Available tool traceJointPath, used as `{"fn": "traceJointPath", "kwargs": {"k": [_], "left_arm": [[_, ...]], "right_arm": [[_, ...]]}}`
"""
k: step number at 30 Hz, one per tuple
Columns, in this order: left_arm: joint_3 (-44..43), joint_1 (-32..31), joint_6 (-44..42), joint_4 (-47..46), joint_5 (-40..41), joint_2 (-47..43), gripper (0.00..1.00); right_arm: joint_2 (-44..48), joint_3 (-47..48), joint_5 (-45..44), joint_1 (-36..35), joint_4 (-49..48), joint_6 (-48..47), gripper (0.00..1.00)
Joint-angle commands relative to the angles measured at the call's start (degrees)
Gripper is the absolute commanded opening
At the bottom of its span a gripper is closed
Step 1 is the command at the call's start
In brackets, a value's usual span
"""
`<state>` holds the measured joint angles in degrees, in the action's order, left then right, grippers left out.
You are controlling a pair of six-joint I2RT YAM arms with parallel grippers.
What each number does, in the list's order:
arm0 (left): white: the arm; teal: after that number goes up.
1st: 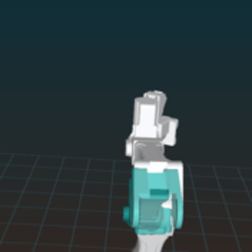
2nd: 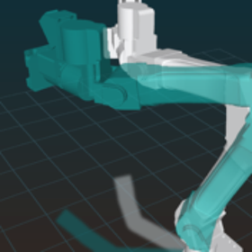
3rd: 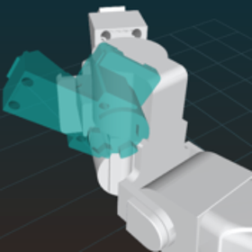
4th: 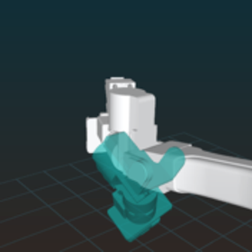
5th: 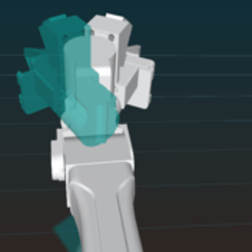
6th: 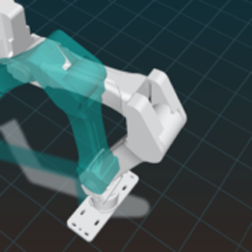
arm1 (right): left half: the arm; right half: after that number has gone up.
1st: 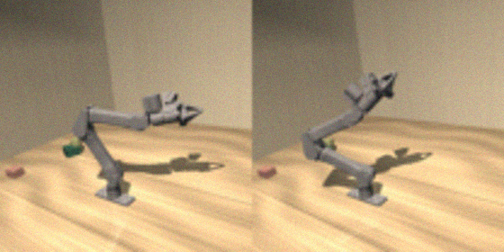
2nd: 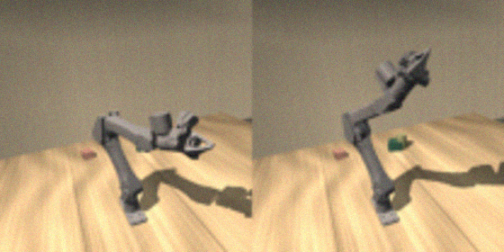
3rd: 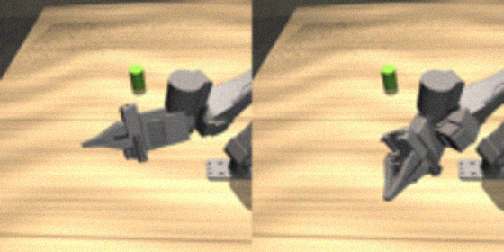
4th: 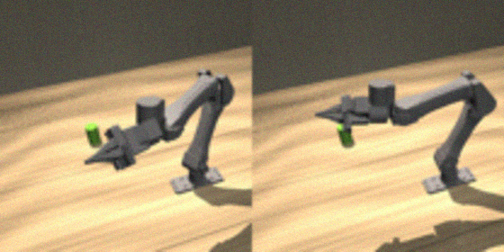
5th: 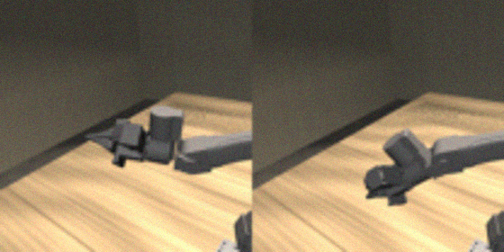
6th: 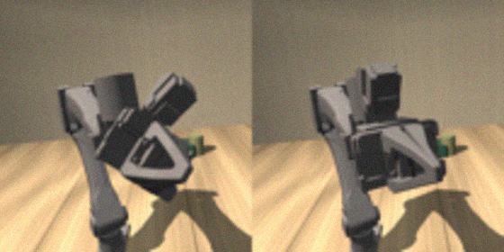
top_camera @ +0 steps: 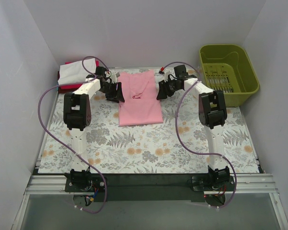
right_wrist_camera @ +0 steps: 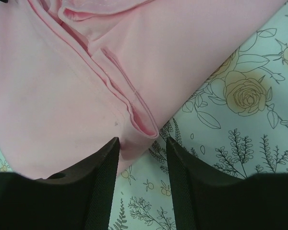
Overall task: Fold and stack the t-shirts
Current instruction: Fold the tshirt
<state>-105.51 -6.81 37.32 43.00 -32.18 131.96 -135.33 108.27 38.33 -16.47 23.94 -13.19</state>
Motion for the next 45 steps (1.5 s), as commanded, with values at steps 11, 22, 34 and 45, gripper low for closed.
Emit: {"fn": "traceJointPath", "kwargs": {"k": [11,22,34,45], "left_arm": [[-0.75,0.04,0.12,-1.60,-1.92,-1.18,0.28],[-0.66,0.04,0.39,-2.05,-3.15,-3.55,0.02],[5.32,0.04,-1.37,-3.45,-1.39,-9.61,0.00],[3.74,0.04,-0.59,-2.66,0.45,-7.77,0.27]], "right_arm": [[-1.25,3.61,5.09,-0.32,-0.04,0.89,0.19],[-0.64,3.97,9.04,-0.58,-0.13,0.45,0.01],[-0.38,5.99,14.41,-0.58,-0.48,0.27,0.01],[-0.82,5.90,14.32,-0.67,-0.65,0.36,0.01]]}}
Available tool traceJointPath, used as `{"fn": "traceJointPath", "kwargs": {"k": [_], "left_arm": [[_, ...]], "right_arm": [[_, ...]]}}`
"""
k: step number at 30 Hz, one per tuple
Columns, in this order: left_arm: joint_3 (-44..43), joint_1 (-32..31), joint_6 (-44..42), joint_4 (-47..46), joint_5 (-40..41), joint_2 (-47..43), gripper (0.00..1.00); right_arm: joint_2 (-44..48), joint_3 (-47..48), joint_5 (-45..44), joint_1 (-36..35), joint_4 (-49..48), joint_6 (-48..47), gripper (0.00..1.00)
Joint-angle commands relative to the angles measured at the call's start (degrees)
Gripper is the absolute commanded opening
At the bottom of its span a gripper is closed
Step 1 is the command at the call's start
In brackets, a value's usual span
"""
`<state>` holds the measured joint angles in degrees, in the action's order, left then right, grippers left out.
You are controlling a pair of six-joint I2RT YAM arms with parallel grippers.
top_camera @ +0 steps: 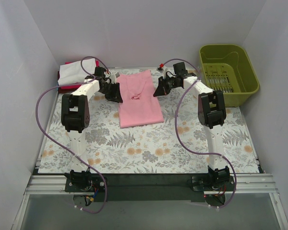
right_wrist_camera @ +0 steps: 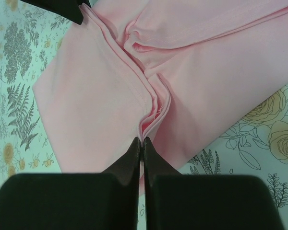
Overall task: Fold and stack the t-shirts
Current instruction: Fold the tshirt
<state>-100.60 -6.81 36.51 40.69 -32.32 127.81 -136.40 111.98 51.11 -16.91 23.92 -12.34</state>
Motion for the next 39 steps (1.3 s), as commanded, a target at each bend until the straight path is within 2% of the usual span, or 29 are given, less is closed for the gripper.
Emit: {"fn": "traceJointPath", "kwargs": {"k": [1,19,26,32,39], "left_arm": [[-1.18,0.04,0.23,-0.52,0.50,-3.71,0.27],[-0.39,0.04,0.67,-3.25,1.56,-5.82,0.26],[0.31,-0.05,0.49,-3.24,0.15,-6.25,0.19],[0.93,-0.05,-0.21,-2.89,0.76,-6.87,0.00],[2.77,0.04,-0.83,-3.42,2.17,-10.38,0.00]], "right_arm": [[0.26,2.10,1.62,-0.23,-0.54,-0.49,0.01],[0.26,1.57,2.06,-0.23,-0.54,-0.41,0.01],[0.26,1.31,2.24,-0.23,-0.63,-0.41,0.01],[0.52,1.39,3.20,-0.32,-0.72,-0.41,0.01],[1.31,1.57,5.22,-0.76,-1.07,-0.41,0.01]]}}
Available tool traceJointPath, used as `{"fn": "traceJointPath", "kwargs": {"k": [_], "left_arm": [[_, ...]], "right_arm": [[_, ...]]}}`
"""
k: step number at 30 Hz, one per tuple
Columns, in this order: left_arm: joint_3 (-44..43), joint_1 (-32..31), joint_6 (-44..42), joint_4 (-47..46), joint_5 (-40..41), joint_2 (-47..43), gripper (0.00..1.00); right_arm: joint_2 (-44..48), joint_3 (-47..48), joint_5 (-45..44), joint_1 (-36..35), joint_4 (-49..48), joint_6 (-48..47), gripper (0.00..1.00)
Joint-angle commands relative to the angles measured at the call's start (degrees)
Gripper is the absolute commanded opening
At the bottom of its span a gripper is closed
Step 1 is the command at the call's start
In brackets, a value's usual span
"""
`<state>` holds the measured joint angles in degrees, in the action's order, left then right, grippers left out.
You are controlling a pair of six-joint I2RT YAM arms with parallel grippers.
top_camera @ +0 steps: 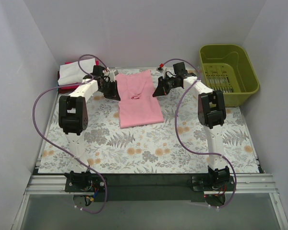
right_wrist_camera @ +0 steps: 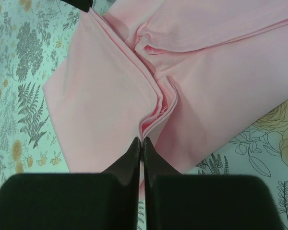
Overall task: Fold and stack the t-shirts
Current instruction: Fold the tshirt
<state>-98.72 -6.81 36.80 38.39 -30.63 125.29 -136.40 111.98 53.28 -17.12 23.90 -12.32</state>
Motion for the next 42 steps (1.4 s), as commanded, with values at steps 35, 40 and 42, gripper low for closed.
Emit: {"fn": "traceJointPath", "kwargs": {"k": [35,40,42], "left_arm": [[7.29,2.50,7.23,-7.18,-10.30,-12.60,0.35],[11.18,1.62,13.55,-11.49,-19.89,-10.26,0.33],[11.26,1.62,17.07,-13.68,-22.62,-6.93,0.32]], "right_arm": [[7.89,1.66,-4.77,0.87,-1.93,-0.87,0.41],[6.68,-0.89,1.47,-0.36,-2.19,4.57,0.24],[3.87,-0.63,3.84,-0.63,-2.45,8.17,0.18]]}}
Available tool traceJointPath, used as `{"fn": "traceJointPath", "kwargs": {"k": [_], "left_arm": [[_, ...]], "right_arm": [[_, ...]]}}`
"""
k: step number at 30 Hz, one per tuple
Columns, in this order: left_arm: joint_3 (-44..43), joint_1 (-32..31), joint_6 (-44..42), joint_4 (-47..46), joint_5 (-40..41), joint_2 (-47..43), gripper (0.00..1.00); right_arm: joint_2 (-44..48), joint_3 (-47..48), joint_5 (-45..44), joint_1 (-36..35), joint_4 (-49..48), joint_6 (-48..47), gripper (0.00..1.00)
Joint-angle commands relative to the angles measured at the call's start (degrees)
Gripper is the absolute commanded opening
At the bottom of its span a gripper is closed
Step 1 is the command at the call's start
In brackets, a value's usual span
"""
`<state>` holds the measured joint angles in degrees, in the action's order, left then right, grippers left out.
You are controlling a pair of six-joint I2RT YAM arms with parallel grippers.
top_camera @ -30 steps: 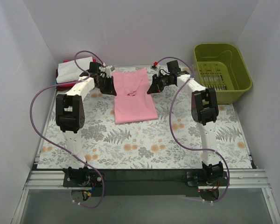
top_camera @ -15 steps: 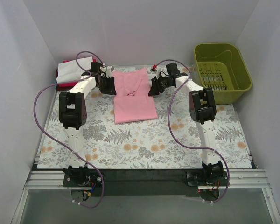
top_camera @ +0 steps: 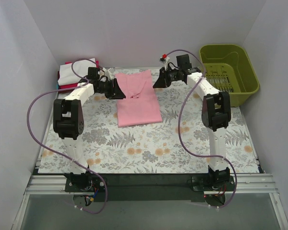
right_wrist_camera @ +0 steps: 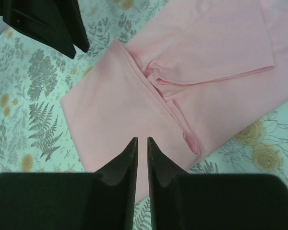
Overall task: Fold and stack the t-shirts
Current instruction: Fold the tshirt
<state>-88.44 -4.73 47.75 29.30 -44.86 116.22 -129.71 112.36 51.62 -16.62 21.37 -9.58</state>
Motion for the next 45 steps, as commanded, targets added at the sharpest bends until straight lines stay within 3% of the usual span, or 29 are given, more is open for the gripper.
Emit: {"fn": "traceJointPath", "kwargs": {"k": [1,11,15,18,19,20,23,26,29,33,35,37,45], "left_arm": [[0.99,-0.45,7.26,-5.30,-8.66,3.56,0.31],[-2.60,1.12,6.49,-4.96,-4.01,15.60,0.29],[-8.31,2.36,2.19,1.01,-6.98,16.67,0.30],[-4.92,2.27,-1.60,2.43,-14.19,7.82,0.33],[0.41,1.92,-0.91,1.65,-15.51,4.92,0.35],[3.16,1.66,-0.03,0.07,-18.39,-1.11,0.37],[14.41,-0.88,6.71,-4.40,-20.35,-8.27,0.39],[24.50,-5.19,14.87,-12.20,-19.65,-14.35,0.39],[30.59,-8.62,22.55,-22.66,-17.73,-16.47,0.38],[31.32,-9.77,30.01,-28.06,-14.82,-13.22,0.36],[31.40,-9.77,31.96,-31.56,-12.89,-10.95,0.35],[31.05,-9.77,33.71,-32.81,-11.31,-9.09,0.35],[31.57,-8.81,33.29,-30.62,-3.32,-2.50,0.30]], "right_arm": [[-3.87,-0.39,5.95,-1.39,-0.79,6.76,0.15],[-13.46,-0.99,0.69,-1.40,-2.56,6.86,0.12],[-9.79,-4.23,2.35,-1.75,-2.73,8.35,0.20],[-1.89,-8.97,5.14,-1.75,-3.08,9.23,0.30],[0.49,-11.35,6.21,-1.92,-3.52,11.50,0.35],[5.21,-13.72,6.91,-2.01,-4.39,12.82,0.36],[13.57,-25.05,8.33,-2.97,-9.22,19.74,0.38],[18.33,-36.04,9.82,-5.60,-16.60,29.57,0.33],[19.15,-40.80,8.86,-9.65,-24.67,35.14,0.29],[15.46,-39.85,4.65,-11.85,-29.18,43.40,0.20],[12.82,-39.15,2.80,-12.21,-30.50,45.35,0.10],[11.68,-39.76,1.65,-12.55,-33.75,49.47,0.01],[5.79,-41.07,-0.72,-12.65,-34.11,47.47,0.01]]}}
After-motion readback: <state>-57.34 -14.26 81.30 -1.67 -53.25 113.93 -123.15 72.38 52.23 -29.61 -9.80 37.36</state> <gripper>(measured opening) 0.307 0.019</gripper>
